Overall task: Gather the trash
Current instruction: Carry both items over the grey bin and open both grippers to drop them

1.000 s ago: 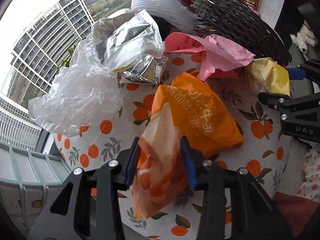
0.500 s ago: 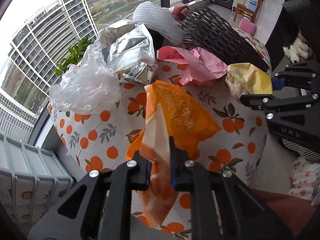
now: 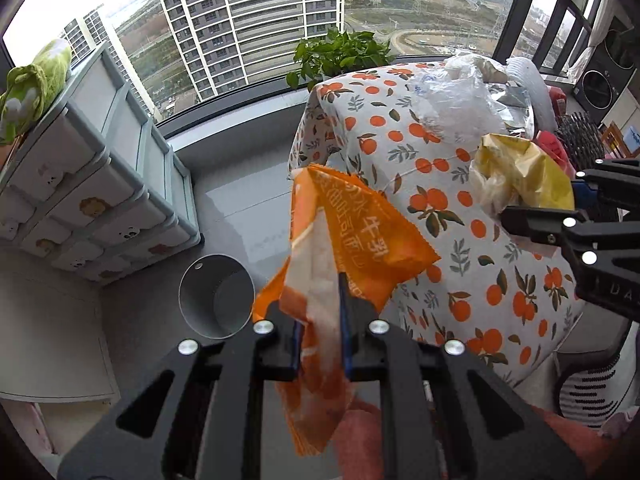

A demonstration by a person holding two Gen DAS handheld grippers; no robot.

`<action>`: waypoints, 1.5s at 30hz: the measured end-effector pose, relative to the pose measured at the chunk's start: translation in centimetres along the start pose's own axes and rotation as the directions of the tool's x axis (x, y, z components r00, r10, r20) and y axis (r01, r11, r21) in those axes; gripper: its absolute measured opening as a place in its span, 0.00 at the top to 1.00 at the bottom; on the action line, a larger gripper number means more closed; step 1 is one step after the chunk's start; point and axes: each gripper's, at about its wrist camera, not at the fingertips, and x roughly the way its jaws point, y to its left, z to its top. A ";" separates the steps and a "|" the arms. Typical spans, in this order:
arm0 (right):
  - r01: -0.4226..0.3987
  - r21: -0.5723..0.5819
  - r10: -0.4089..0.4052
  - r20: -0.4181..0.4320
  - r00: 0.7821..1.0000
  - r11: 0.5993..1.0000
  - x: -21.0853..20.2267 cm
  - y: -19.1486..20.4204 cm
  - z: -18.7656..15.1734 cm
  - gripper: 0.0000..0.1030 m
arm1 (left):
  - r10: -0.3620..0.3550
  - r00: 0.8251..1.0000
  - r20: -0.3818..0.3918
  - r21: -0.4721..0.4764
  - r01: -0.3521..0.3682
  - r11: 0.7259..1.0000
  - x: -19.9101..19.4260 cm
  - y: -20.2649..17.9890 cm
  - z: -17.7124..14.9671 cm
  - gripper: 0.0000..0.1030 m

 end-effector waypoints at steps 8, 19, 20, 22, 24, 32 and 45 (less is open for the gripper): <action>-0.121 -0.239 0.121 -0.018 0.993 0.963 11.5 14.7 8.0 0.71 | 0.162 0.983 -0.088 -0.248 -0.179 0.952 4.8 16.5 -6.3 0.86; -0.173 -0.455 0.117 -0.149 0.982 0.873 31.9 27.5 11.2 0.65 | 0.201 0.960 -0.194 -0.387 -0.263 0.884 15.1 27.7 -13.9 0.86; -0.170 -0.466 0.109 -0.154 0.982 0.868 33.0 28.0 11.3 0.60 | 0.197 0.960 -0.199 -0.394 -0.262 0.881 15.9 28.1 -14.2 0.86; -0.169 -0.477 0.103 -0.162 0.981 0.862 34.5 28.6 11.3 0.51 | 0.190 0.960 -0.205 -0.401 -0.259 0.879 17.3 28.6 -14.7 0.86; -0.167 -0.481 0.098 -0.166 0.981 0.860 35.0 28.3 11.1 0.47 | 0.178 0.962 -0.209 -0.406 -0.251 0.879 18.4 28.8 -14.7 0.86; -0.144 -0.426 0.079 -0.166 0.983 0.893 33.0 24.5 12.2 0.47 | 0.136 0.970 -0.201 -0.374 -0.204 0.905 22.0 28.1 -12.5 0.84; -0.097 -0.230 0.066 -0.140 0.988 0.968 27.3 16.9 11.0 0.44 | 0.108 0.972 -0.208 -0.328 -0.173 0.928 25.7 26.2 -6.5 0.33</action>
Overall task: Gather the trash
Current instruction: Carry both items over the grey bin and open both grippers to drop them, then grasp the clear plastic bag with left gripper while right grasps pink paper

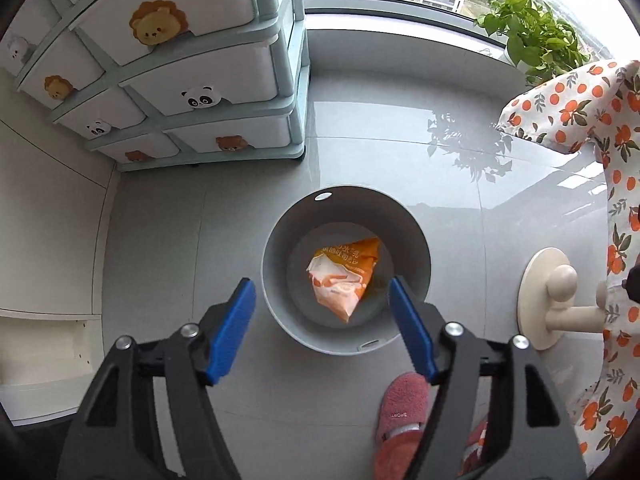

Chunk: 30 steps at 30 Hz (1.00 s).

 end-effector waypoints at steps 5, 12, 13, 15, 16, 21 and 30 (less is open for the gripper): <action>0.016 0.116 -0.016 0.005 1.000 0.993 -3.9 -2.2 -2.3 0.44 | 0.001 1.000 0.015 0.069 -0.002 0.998 -4.7 -2.6 1.3 0.33; 0.081 0.298 -0.097 0.042 0.994 0.951 -15.0 -6.9 -7.1 0.44 | -0.109 0.993 0.039 0.244 0.097 0.965 -14.9 -10.0 2.6 0.33; 0.096 0.321 -0.118 0.048 0.992 0.942 -16.7 -7.6 -7.9 0.44 | -0.135 0.990 0.037 0.276 0.120 0.954 -16.4 -11.4 2.6 0.33; 0.130 0.377 -0.162 0.055 0.985 0.917 -19.9 -9.2 -9.9 0.44 | -0.176 0.984 0.037 0.337 0.154 0.929 -19.0 -14.4 2.9 0.33; 0.144 0.408 -0.183 0.058 0.981 0.901 -21.4 -10.0 -10.9 0.44 | -0.198 0.979 0.036 0.366 0.172 0.915 -20.3 -15.8 3.0 0.32; 0.220 0.565 -0.303 0.055 0.952 0.795 -28.0 -14.6 -16.3 0.39 | -0.282 0.959 0.030 0.498 0.231 0.836 -26.0 -23.6 3.1 0.32; 0.285 0.730 -0.438 0.023 0.899 0.622 -34.8 -22.9 -24.4 0.39 | -0.354 0.934 0.047 0.615 0.252 0.747 -33.1 -36.0 3.5 0.27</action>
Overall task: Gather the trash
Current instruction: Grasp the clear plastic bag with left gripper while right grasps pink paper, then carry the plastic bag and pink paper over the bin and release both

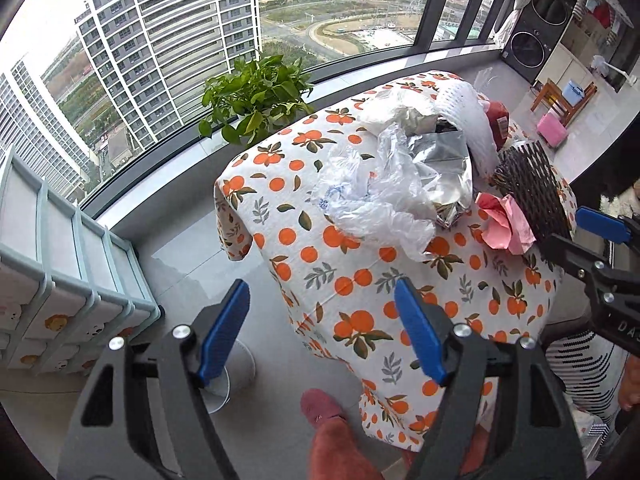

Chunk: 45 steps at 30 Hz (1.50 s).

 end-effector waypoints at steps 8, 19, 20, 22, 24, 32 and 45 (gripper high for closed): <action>0.008 0.061 -0.003 -0.077 0.997 0.998 6.3 -5.4 1.3 0.39 | -0.027 0.996 -0.088 -0.038 0.024 0.999 6.1 -5.3 3.8 0.27; 0.060 -0.002 -0.059 -0.186 0.981 0.998 12.9 -5.8 -1.0 0.39 | -0.050 0.985 -0.164 -0.136 0.028 0.990 12.6 -4.5 4.2 0.29; 0.059 -0.003 -0.059 -0.190 0.980 0.998 13.0 -5.9 -1.0 0.39 | -0.051 0.985 -0.164 -0.135 0.029 0.990 12.8 -4.6 4.2 0.36; 0.064 -0.004 -0.064 -0.193 0.979 0.998 13.2 -5.9 -1.0 0.39 | -0.060 0.982 -0.179 -0.129 0.038 0.991 13.2 -4.9 4.2 0.49; 0.067 -0.001 -0.066 -0.195 0.979 0.998 13.4 -5.9 -1.0 0.39 | -0.072 0.979 -0.191 -0.133 0.047 0.990 13.7 -5.0 4.2 0.62; 0.066 0.013 -0.061 -0.219 0.974 0.998 12.7 -5.4 -1.2 0.95 | -0.070 0.985 -0.155 -0.103 0.054 0.993 12.0 -5.4 3.5 0.93; -0.057 -0.053 0.047 -0.177 0.983 0.997 5.8 -1.6 -0.5 0.98 | -0.073 0.995 -0.063 -0.144 0.063 0.988 5.3 -2.6 0.7 0.94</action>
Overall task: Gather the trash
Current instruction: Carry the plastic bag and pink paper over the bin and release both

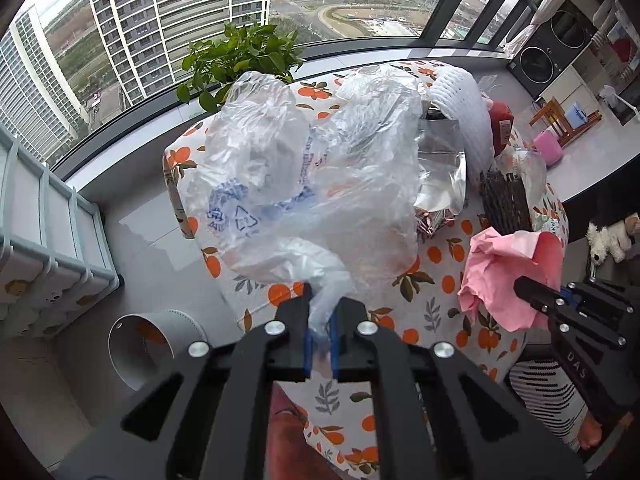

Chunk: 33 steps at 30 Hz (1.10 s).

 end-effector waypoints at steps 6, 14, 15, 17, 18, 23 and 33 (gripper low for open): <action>-0.084 -0.098 0.086 0.024 0.996 0.992 -1.5 4.8 1.2 0.98 | 0.079 0.996 0.032 -0.096 -0.075 0.993 -3.6 5.0 -3.0 0.94; -0.195 -0.325 0.214 0.023 0.977 0.925 -2.8 16.4 2.4 0.98 | 0.223 0.974 0.029 -0.306 -0.203 0.930 -8.3 14.8 -9.3 0.94; -0.210 -0.354 0.231 0.017 0.973 0.911 -2.8 18.0 2.5 0.98 | 0.237 0.971 0.024 -0.336 -0.215 0.917 -8.9 16.0 -10.3 0.94; -0.241 -0.411 0.265 0.001 0.964 0.879 -2.7 21.5 2.4 0.98 | 0.264 0.964 0.014 -0.391 -0.238 0.889 -9.8 18.1 -12.4 0.94; -0.255 -0.437 0.279 -0.008 0.960 0.863 -2.5 23.1 2.3 0.98 | 0.275 0.961 0.007 -0.418 -0.247 0.874 -10.2 19.2 -13.3 0.94; -0.310 -0.548 0.341 -0.048 0.939 0.777 -1.2 31.0 1.7 0.98 | 0.311 0.950 -0.029 -0.527 -0.279 0.802 -11.3 24.2 -18.6 0.94; -0.379 -0.635 0.374 -0.150 0.915 0.673 8.2 42.8 -1.0 0.98 | 0.330 0.940 -0.091 -0.655 -0.306 0.691 -6.7 31.8 -26.9 0.94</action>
